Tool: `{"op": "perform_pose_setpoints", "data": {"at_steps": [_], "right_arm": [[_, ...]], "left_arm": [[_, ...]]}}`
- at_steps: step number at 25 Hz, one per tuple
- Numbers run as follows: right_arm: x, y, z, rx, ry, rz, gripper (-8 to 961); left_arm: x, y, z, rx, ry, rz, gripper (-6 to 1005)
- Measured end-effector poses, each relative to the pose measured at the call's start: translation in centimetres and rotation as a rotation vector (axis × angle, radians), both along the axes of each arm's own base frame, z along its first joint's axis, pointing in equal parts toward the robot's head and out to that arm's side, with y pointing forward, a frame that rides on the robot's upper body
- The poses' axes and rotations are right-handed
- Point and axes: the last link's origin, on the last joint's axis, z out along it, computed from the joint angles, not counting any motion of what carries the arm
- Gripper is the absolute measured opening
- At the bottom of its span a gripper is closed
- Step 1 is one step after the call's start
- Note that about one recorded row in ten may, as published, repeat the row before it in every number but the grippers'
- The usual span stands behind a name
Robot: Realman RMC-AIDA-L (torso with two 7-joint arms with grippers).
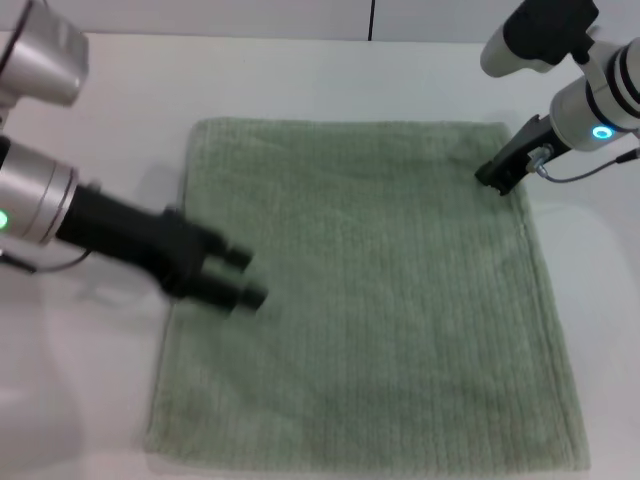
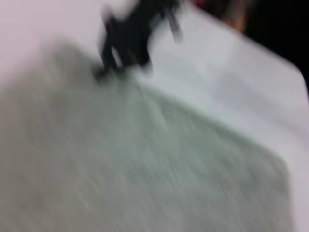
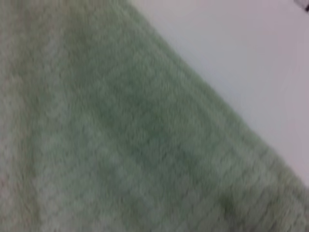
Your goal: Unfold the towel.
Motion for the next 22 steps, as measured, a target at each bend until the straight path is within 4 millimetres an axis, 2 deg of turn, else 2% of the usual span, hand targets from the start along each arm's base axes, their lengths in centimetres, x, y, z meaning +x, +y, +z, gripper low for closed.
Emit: {"op": "perform_pose_setpoints", "data": {"at_steps": [2,3,5,7,8,9,11,12,13,14,15,17,20,21,22], "right_arm": [[-0.7,0.4,0.1,0.008,0.004,0.013,27],[-1.6,0.8,0.3,0.021,0.012,0.030,27],[-2.1,1.0,0.4,0.030,0.017,0.043,27],[-3.6,1.4,0.4,0.049,0.032,0.083,28],[-5.2,1.9,0.4,0.081,0.056,0.133,28],[-5.2,1.9,0.4,0.081,0.056,0.133,28],[-7.2,2.6,0.7,0.181,0.124,0.211,28],[-7.2,2.6,0.7,0.181,0.124,0.211,28],[-8.2,3.1,0.6,0.264,0.199,0.255,29],[-8.2,3.1,0.6,0.264,0.199,0.255,29],[-8.7,3.2,0.5,0.310,0.239,0.284,29],[-9.2,3.1,0.5,0.409,0.294,0.349,29],[-9.3,2.4,0.7,0.610,0.308,0.492,30],[-9.1,1.5,0.2,0.716,0.294,0.568,30],[-9.1,1.5,0.2,0.716,0.294,0.568,30]], "left_arm": [[0.2,0.6,0.0,0.065,-0.048,-0.013,619],[0.7,1.8,-0.1,0.184,-0.168,-0.023,640],[0.8,2.1,-0.1,0.224,-0.214,-0.021,637],[0.8,2.1,-0.1,0.224,-0.214,-0.021,635],[0.8,2.8,0.1,0.316,-0.327,0.002,633],[0.8,2.8,0.1,0.316,-0.327,0.002,632],[0.8,2.8,0.1,0.316,-0.327,0.002,629],[-0.4,4.5,1.4,0.592,-0.573,0.123,628],[-1.8,4.8,1.8,0.747,-0.695,0.219,628],[-1.8,4.8,1.8,0.747,-0.695,0.219,628],[-3.1,5.0,2.0,0.885,-0.763,0.292,628],[-4.1,5.1,2.0,0.984,-0.784,0.341,628],[-5.6,5.3,1.6,1.135,-0.759,0.412,628],[-6.4,5.5,1.6,1.208,-0.722,0.432,628],[-6.4,5.5,1.6,1.208,-0.722,0.432,628]]}}
